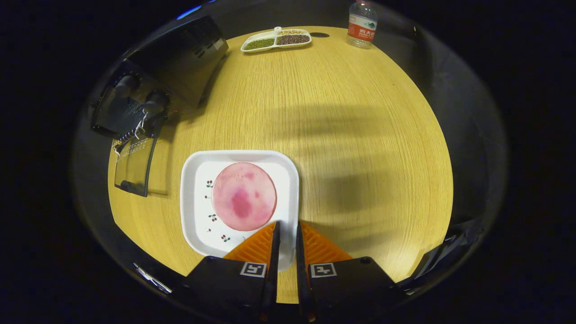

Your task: Open the toaster oven, put the food inside, and close the toaster oven door.

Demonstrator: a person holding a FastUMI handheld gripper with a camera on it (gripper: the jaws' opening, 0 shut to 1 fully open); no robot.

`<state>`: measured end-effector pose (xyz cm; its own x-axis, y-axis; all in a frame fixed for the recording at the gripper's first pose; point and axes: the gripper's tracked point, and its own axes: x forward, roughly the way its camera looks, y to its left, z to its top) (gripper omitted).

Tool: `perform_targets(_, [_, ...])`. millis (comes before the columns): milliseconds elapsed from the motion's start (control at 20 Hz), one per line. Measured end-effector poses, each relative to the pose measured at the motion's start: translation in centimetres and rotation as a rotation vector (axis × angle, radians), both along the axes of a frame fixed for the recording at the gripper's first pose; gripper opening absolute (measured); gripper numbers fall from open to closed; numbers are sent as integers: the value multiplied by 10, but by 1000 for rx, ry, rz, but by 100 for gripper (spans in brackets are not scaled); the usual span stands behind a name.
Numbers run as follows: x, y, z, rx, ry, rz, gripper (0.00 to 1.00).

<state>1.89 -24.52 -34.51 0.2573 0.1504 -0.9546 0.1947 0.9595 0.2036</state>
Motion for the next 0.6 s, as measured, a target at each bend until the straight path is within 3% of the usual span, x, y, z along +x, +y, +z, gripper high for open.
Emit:
perform_targets(50, [-1,2,-4,12,7,13,10])
perform_targets(200, [2,1,-3,39,-13,26,5])
perform_targets(600, [-1,5,-4,196,-35,-62,2])
